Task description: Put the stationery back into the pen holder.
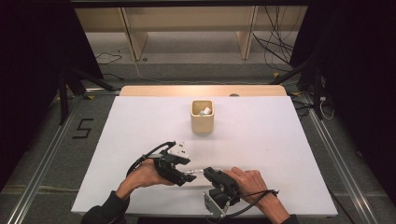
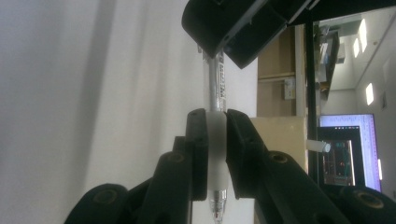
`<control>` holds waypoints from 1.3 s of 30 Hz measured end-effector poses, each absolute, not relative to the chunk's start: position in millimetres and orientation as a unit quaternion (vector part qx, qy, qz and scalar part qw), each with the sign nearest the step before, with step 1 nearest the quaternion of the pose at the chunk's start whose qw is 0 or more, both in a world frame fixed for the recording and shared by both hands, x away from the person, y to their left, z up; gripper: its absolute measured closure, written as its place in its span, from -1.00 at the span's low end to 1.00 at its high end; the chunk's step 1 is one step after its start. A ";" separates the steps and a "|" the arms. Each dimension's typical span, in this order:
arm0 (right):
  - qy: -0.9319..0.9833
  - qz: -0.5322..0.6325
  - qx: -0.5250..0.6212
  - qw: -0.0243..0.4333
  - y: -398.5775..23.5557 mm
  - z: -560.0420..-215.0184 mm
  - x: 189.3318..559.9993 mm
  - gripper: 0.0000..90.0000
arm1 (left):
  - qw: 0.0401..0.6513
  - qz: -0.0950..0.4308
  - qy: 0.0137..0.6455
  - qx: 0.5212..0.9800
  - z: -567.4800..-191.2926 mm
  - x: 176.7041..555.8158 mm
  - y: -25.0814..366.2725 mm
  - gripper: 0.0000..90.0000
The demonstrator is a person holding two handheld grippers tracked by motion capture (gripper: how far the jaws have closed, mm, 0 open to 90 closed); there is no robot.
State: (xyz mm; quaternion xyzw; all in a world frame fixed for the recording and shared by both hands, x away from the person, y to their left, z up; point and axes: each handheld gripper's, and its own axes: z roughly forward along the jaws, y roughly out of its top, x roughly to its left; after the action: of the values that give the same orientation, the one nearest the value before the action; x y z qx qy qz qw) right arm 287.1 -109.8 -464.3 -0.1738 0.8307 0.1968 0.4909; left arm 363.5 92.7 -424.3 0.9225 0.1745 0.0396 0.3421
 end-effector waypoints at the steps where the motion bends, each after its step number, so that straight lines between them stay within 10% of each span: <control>1: 0.830 0.197 -0.176 0.491 -109.4 -464.6 287.1 0.78 | 0.341 0.039 0.170 0.924 -424.0 363.4 91.5 -0.18; 39: 0.833 0.189 -0.200 0.479 -104.3 -469.1 281.4 0.78 | 0.274 0.008 0.103 0.956 -427.3 366.5 62.7 0.54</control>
State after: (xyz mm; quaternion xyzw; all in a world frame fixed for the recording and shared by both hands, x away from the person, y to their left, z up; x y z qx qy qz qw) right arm 281.4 -104.3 -469.1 -0.2000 0.8333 0.1891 0.4795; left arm 366.5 62.7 -427.3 0.9562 0.1032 0.0080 0.2736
